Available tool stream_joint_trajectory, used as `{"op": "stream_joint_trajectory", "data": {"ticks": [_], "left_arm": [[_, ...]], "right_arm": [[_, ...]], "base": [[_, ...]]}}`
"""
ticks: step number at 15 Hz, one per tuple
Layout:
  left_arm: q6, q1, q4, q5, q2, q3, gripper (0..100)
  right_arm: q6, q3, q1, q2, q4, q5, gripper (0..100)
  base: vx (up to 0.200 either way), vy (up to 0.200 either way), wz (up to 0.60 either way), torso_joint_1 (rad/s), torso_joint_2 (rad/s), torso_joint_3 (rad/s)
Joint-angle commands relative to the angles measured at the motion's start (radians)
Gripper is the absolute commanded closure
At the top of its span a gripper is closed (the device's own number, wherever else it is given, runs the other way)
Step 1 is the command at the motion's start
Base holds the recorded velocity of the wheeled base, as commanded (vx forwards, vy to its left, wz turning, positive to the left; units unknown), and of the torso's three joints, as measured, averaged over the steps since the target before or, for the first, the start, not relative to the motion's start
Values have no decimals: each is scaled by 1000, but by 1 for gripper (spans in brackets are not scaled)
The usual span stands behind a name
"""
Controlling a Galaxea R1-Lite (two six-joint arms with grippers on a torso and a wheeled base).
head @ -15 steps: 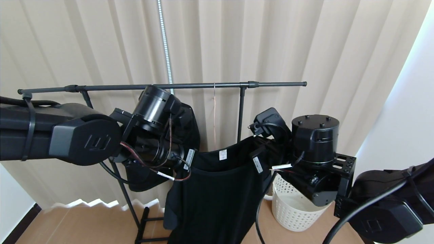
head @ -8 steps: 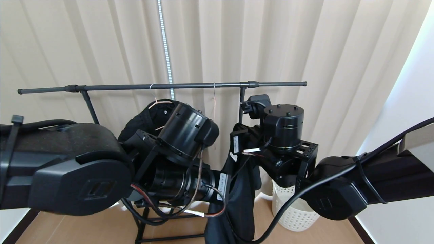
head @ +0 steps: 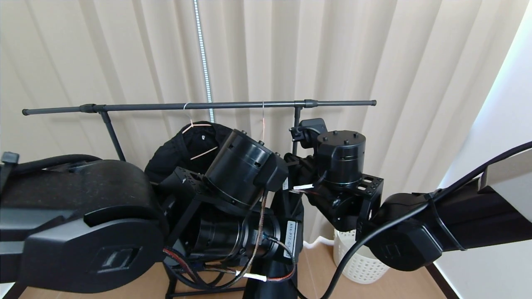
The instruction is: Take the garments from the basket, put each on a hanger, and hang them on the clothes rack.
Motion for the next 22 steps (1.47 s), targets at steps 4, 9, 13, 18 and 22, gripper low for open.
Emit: {"op": "stream_joint_trajectory", "data": {"ticks": [4, 9, 13, 18, 22], "left_arm": [[43, 140, -2, 8, 2, 7, 100], [184, 295, -4, 15, 78, -74, 100], [192, 319, -7, 19, 127, -140, 100], [192, 313, -179, 36, 112, 1, 100], [198, 312, -187, 36, 77, 30, 0]], "right_arm": [[-8, 18, -36, -51, 6, -1, 100], [-114, 107, -36, -123, 2, 1, 100], [-235, 199, -36, -216, 0, -3, 100], [-356, 294, -36, -282, 0, 1, 100], [-358, 295, -34, -269, 0, 4, 100]], "base": [[0, 0, 0, 0, 0, 0], [0, 0, 0, 0, 0, 0], [0, 0, 0, 0, 0, 0], [0, 0, 0, 0, 0, 0], [0, 0, 0, 0, 0, 0]]}}
